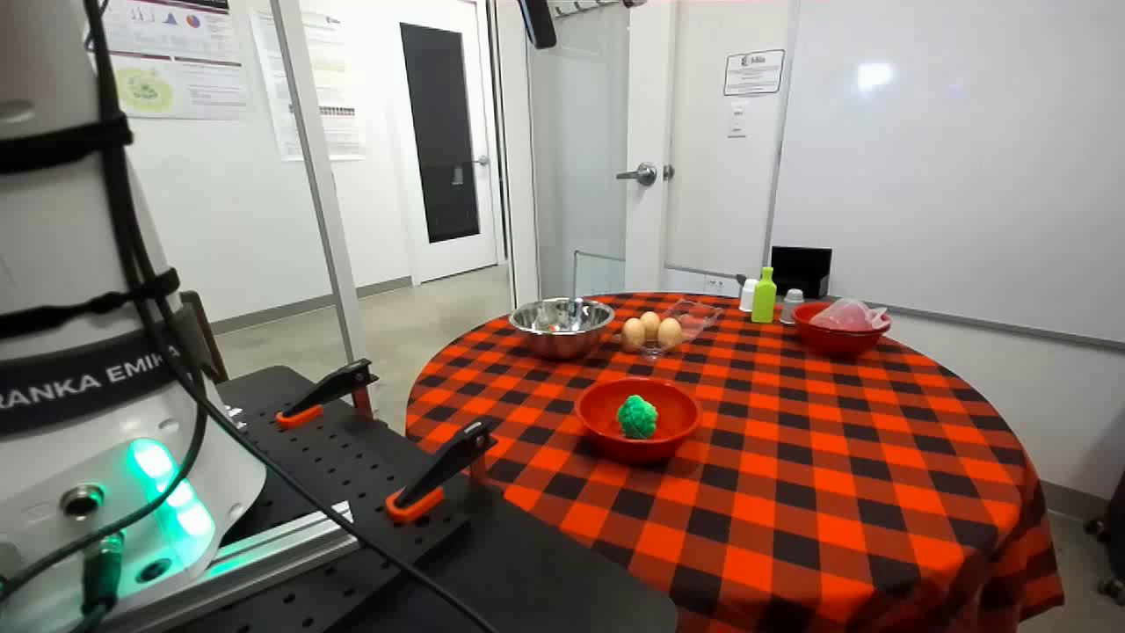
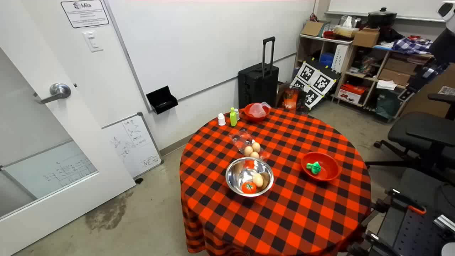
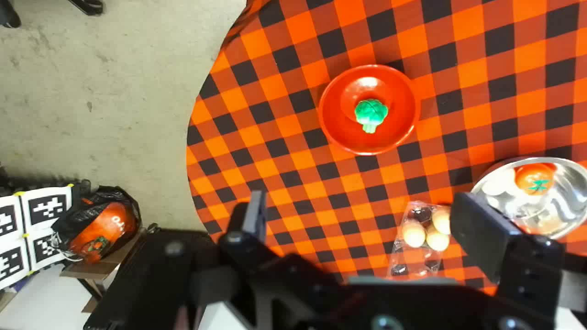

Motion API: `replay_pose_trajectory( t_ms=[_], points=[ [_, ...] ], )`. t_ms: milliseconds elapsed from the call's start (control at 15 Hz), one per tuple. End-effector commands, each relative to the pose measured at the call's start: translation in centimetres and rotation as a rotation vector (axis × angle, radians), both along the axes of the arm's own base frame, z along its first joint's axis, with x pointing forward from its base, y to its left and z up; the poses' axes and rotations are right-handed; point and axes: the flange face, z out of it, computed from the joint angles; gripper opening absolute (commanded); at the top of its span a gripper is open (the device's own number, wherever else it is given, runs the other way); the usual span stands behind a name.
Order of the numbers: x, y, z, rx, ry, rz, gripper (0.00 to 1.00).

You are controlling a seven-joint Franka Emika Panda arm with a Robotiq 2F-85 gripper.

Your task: Take the broccoli out of the bowl and put it on the table

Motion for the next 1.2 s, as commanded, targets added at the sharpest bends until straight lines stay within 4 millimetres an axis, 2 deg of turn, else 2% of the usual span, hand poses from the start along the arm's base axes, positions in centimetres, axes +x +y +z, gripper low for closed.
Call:
replay_pose_trajectory(
  t_ms=[0,467,667,800,933,1133],
  points=[
    [0.0,0.1,-0.3,0.003,0.009,0.001,1.0],
    [0.0,0.1,-0.9,0.008,0.024,0.002,1.0],
    [1.1,-0.6,-0.8,0.014,0.043,0.013,1.0],
    [2.8,-0.6,-1.0,-0.014,0.069,0.032,1.0],
    [4.8,-0.4,-2.4,-0.01,0.125,0.046,1.0],
    [8.0,0.9,-5.9,0.013,0.2,0.115,1.0]
  ],
)
